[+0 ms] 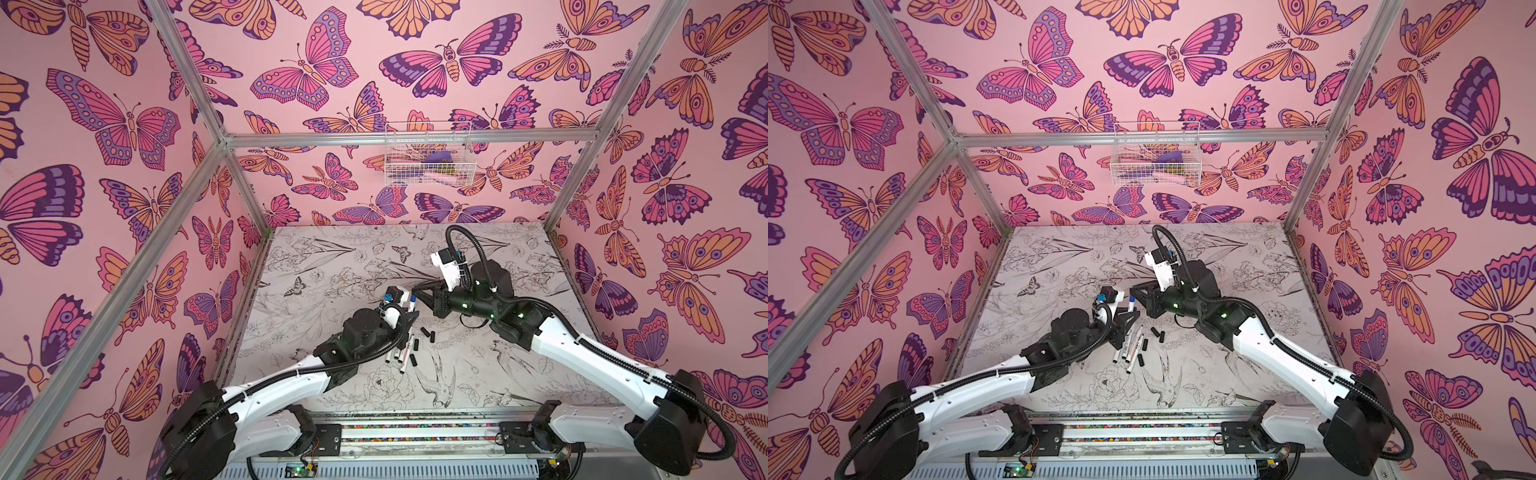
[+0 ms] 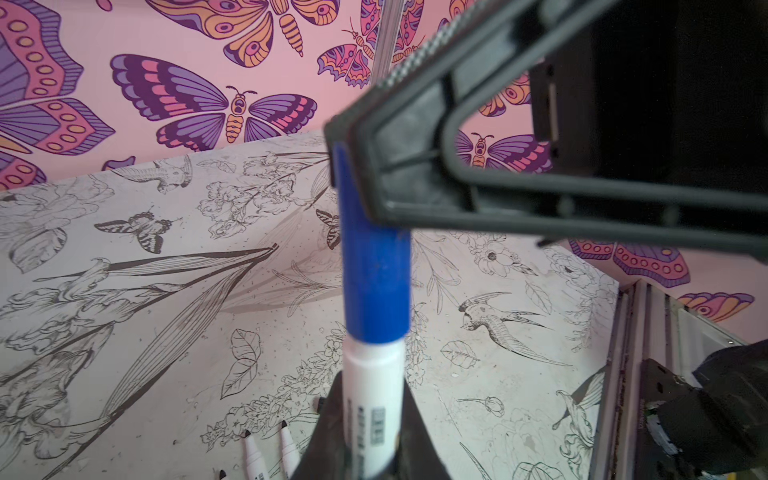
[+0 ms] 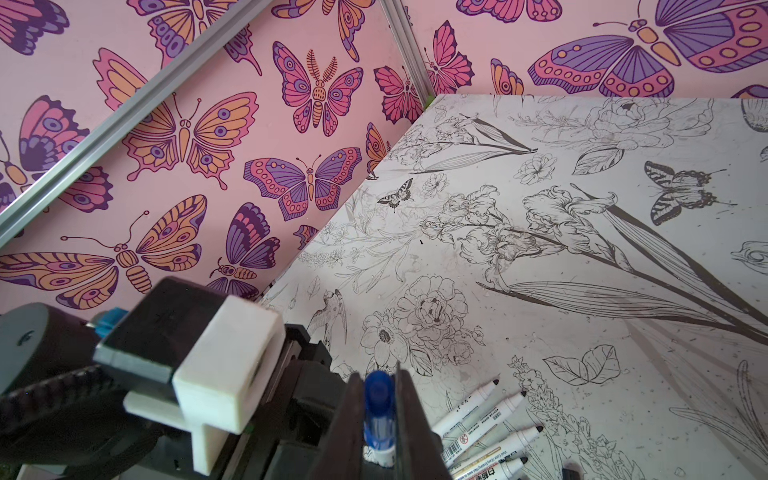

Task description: Insert the pens into the pen caps

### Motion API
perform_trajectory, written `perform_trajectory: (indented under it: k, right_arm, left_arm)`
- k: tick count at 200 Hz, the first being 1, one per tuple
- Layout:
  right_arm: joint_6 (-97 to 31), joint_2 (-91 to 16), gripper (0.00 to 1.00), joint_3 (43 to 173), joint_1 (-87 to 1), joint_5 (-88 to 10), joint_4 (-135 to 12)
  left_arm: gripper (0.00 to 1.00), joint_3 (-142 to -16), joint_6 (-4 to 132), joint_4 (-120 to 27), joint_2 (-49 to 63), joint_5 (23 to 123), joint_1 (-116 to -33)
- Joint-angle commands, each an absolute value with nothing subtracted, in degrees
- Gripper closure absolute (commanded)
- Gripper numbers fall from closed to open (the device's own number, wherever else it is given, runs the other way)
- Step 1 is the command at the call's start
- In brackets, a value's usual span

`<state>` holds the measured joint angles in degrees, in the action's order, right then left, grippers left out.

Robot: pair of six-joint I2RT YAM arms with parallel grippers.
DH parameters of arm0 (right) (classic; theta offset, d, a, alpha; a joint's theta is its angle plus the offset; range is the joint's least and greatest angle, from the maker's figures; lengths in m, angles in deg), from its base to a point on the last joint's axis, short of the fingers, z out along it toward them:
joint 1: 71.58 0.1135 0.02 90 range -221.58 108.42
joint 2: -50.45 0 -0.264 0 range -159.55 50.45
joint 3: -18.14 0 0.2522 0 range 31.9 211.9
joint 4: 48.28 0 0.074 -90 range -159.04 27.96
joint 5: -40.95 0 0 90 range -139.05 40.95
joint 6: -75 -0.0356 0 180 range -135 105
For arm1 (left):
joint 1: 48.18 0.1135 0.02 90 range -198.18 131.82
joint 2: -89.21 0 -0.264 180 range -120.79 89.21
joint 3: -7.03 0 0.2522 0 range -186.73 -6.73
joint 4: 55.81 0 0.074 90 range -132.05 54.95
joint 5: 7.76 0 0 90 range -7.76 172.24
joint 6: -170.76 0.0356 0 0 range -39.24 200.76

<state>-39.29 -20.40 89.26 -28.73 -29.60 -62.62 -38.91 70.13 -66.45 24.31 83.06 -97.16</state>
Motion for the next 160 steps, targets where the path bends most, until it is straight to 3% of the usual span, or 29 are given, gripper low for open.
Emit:
perform_trajectory:
  k: [1,54,109,160]
  right_arm:
    - [-38.2,-20.8,0.99,90.1,-25.6,-20.5,-69.2]
    - [-38.2,-21.0,0.91,92.4,-25.6,-20.2,-69.6]
    - [-36.6,-21.1,0.83,95.7,-25.6,-21.5,-70.8]
    - [-36.8,-20.4,0.59,97.2,-25.5,-23.2,-71.1]
  left_arm:
    - [1.0,-38.8,73.5,-73.5,25.8,92.0,-96.9]
    - [1.0,-35.4,75.2,-82.7,26.5,92.8,-97.8]
    - [1.0,-36.0,76.8,-82.8,24.0,90.2,-99.2]
    - [1.0,-35.4,77.2,-84.9,24.1,90.8,-100.2]
